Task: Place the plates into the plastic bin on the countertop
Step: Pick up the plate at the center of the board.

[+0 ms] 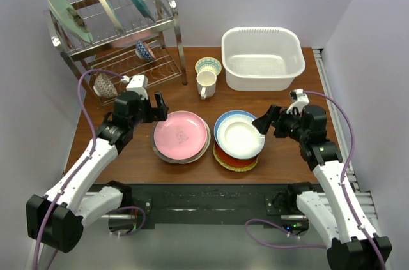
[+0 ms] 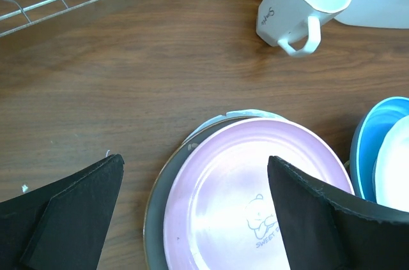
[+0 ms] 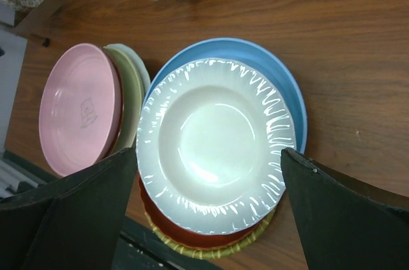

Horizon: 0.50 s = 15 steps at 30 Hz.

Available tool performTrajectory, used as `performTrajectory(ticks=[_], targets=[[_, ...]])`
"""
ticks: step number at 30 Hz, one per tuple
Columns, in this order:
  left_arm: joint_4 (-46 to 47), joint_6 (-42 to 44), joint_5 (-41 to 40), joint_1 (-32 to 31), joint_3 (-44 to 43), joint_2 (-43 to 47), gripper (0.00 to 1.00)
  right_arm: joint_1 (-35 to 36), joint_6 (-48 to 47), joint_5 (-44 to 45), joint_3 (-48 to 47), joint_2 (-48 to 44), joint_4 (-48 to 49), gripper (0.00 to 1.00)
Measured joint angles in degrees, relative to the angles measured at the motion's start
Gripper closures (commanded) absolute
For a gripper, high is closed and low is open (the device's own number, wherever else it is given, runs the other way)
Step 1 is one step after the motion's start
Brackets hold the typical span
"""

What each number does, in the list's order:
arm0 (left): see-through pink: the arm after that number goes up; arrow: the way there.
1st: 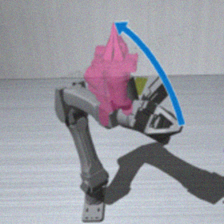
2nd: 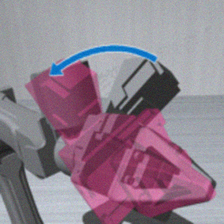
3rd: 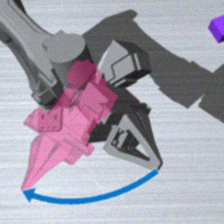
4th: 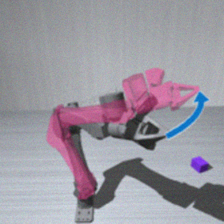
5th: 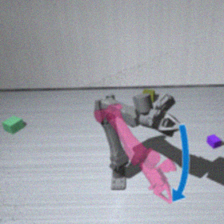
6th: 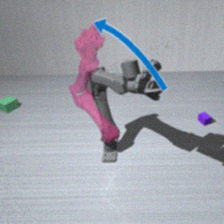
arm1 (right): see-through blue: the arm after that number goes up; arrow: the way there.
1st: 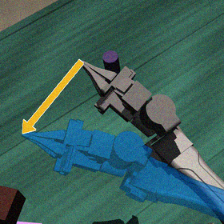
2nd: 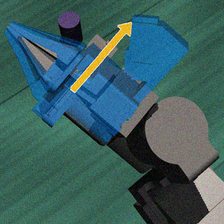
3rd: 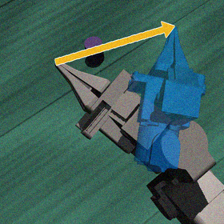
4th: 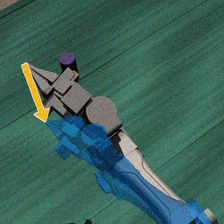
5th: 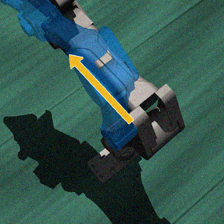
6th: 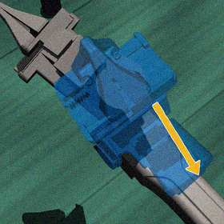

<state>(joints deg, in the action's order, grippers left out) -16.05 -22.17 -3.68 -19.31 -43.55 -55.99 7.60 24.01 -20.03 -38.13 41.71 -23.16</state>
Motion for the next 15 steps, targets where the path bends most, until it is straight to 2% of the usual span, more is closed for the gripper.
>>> performTrajectory(ticks=[10, 15], targets=[[-3.1, -2.3, -1.0, 0.0, -2.1, -3.9, 0.0, 0.2, 2.5, -6.6, 0.0, 2.9, 1.2, 0.02], [-4.3, -2.3, -1.2, 0.0, -2.9, -4.2, 0.0, 4.0, 4.3, -7.7, -0.1, 5.3, 4.0, 0.04]])
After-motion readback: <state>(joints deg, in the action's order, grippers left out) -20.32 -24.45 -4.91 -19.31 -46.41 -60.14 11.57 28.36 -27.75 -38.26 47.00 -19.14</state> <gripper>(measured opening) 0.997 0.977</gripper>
